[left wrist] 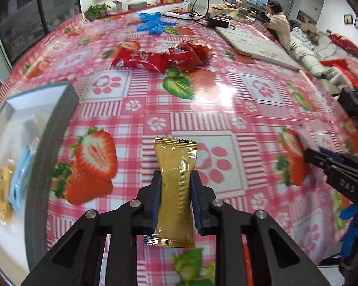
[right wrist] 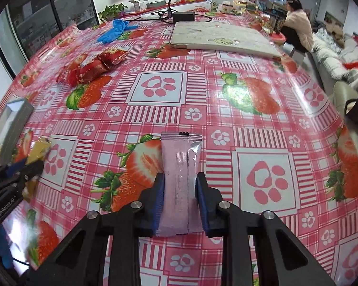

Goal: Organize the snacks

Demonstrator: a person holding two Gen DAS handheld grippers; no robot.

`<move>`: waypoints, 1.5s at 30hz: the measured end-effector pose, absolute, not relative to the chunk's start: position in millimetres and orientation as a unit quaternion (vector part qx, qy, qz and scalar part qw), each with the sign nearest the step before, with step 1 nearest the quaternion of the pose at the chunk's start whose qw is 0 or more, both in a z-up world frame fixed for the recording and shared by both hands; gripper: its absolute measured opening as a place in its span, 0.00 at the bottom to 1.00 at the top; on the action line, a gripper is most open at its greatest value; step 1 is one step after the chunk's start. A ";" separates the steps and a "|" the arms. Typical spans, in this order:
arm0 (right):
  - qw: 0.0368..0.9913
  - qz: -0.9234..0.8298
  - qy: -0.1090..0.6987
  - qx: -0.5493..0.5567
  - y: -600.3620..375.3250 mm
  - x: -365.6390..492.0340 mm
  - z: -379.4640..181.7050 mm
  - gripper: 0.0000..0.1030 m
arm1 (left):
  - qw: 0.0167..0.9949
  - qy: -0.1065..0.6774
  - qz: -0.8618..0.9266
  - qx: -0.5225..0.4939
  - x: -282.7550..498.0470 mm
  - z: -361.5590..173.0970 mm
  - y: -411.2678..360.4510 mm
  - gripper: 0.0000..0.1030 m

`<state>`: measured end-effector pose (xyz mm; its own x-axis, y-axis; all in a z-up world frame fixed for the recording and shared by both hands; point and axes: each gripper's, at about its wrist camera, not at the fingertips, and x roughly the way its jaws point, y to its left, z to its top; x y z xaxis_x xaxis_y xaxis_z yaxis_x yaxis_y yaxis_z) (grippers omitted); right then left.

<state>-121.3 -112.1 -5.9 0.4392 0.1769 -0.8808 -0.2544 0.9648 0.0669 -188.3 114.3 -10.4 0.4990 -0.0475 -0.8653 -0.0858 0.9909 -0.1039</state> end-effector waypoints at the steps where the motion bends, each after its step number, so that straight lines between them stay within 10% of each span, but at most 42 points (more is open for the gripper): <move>1: 0.843 0.137 0.520 -0.019 -115.7 -121.8 -5.0 0.27 | 0.863 0.500 0.007 -0.074 -190.6 -9.5 115.1 0.25; 26: 0.795 0.334 0.507 -0.004 60.4 -133.6 63.4 0.27 | 0.903 0.397 0.103 -0.128 -248.1 78.0 250.9 0.25; 45: 0.722 0.446 0.521 -0.086 235.4 -152.7 43.7 0.27 | 0.857 0.444 0.195 -0.176 -262.7 19.3 346.3 0.25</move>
